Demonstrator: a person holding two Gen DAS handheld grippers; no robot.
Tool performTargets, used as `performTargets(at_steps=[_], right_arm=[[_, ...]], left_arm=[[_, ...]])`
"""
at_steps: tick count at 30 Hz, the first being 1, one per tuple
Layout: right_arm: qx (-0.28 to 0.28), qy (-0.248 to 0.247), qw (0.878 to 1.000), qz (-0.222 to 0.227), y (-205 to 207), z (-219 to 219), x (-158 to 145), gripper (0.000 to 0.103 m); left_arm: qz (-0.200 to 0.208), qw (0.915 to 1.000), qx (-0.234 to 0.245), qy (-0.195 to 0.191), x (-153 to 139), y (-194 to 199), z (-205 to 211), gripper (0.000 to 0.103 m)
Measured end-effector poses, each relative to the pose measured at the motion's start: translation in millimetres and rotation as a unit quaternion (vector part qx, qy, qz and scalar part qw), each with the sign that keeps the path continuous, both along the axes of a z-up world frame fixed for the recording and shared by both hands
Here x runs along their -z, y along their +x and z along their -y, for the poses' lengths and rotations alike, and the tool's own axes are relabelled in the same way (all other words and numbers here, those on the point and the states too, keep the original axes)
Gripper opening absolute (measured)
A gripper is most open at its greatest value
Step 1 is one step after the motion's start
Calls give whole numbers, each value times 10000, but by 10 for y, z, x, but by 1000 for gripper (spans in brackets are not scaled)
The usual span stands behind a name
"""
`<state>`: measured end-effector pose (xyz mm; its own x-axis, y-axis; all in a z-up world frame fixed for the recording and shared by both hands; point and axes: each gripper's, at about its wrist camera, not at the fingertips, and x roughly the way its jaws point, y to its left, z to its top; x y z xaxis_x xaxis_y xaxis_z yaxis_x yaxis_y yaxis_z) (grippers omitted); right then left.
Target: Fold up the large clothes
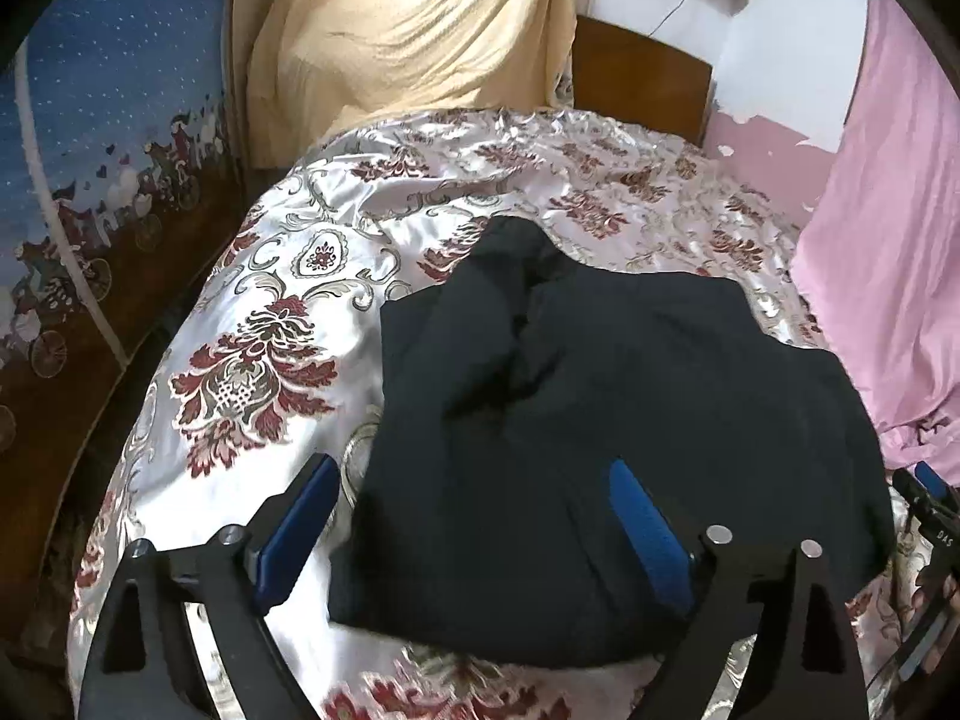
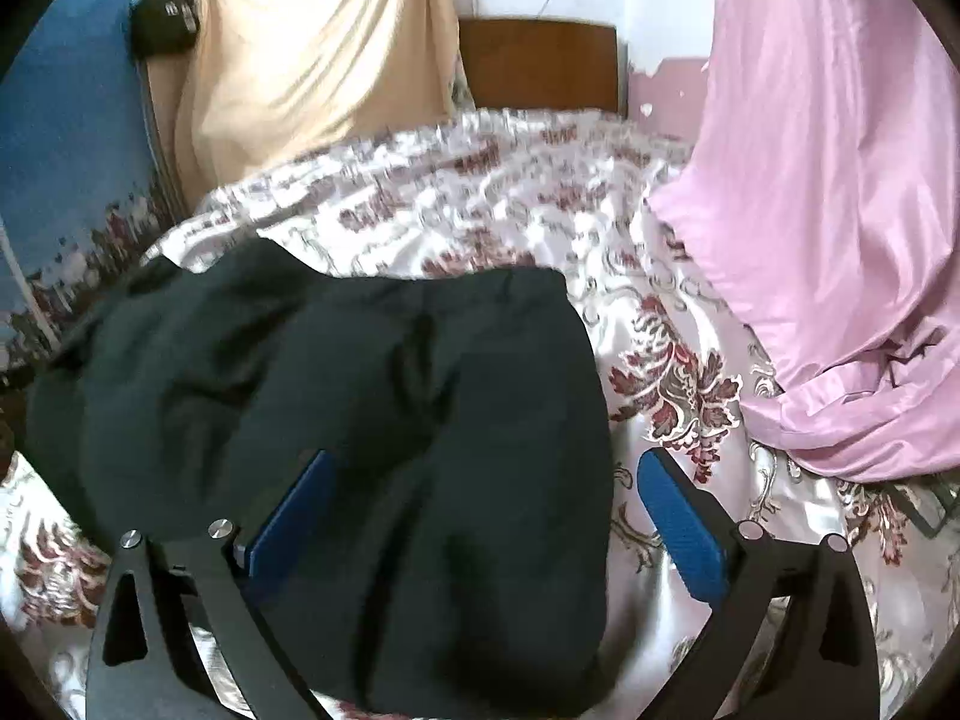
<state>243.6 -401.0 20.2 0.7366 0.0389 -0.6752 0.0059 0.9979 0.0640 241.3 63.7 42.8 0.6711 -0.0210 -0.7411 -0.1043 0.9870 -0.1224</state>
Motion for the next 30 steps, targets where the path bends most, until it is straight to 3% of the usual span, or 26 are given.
performTargets(at_steps=[15, 30], right_arm=[[-142, 243, 9969, 741, -920, -335, -232, 101], [-297, 331, 9942, 982, -1490, -623, -120, 101]], left_arm=[[617, 9978, 67, 234, -92, -880, 380, 103], [1184, 9891, 251, 841, -26, -1474, 699, 103]])
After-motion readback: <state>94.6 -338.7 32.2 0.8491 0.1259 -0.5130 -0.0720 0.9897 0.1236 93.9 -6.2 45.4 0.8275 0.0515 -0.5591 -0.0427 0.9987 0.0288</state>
